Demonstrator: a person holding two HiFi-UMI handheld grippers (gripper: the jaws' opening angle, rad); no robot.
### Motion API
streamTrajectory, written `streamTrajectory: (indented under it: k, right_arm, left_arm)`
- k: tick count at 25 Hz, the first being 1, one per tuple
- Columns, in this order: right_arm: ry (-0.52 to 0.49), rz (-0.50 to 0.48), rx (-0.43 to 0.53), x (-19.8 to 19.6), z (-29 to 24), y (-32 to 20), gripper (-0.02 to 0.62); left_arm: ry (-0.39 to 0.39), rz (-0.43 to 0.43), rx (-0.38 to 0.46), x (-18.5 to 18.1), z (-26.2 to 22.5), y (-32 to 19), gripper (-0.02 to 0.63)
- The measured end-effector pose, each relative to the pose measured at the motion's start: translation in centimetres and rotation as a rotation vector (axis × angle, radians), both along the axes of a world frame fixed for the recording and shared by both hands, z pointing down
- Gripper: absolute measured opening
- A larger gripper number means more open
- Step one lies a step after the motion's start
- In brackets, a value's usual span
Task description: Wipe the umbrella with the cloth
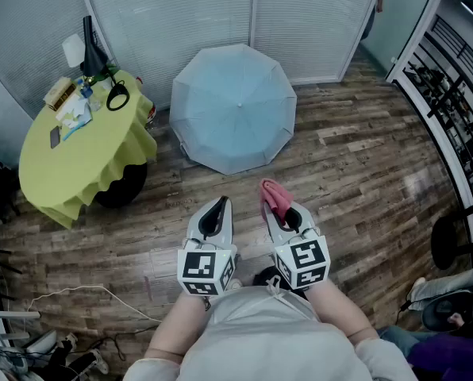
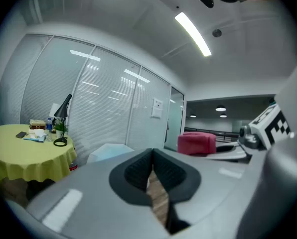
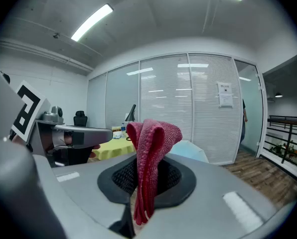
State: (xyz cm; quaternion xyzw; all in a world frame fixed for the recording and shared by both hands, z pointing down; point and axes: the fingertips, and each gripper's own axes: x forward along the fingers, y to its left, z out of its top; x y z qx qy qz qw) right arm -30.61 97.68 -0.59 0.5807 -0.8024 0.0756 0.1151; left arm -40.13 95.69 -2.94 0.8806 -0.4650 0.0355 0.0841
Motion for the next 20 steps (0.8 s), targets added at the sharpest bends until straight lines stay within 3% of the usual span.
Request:
streamTrajectory:
  k: [13,20]
  right_arm:
    - [-0.002,0.019,-0.043,-0.6,1.1,0.5,0.051]
    - [-0.041,0.032,-0.107,0.1,3.8,-1.6,0.052]
  left_arm:
    - [0.010,-0.001,-0.012,-1.5,0.2,0.2,0.006]
    - [0.036,-0.005,-0.066,-1.5,2.6,-2.1,0.006]
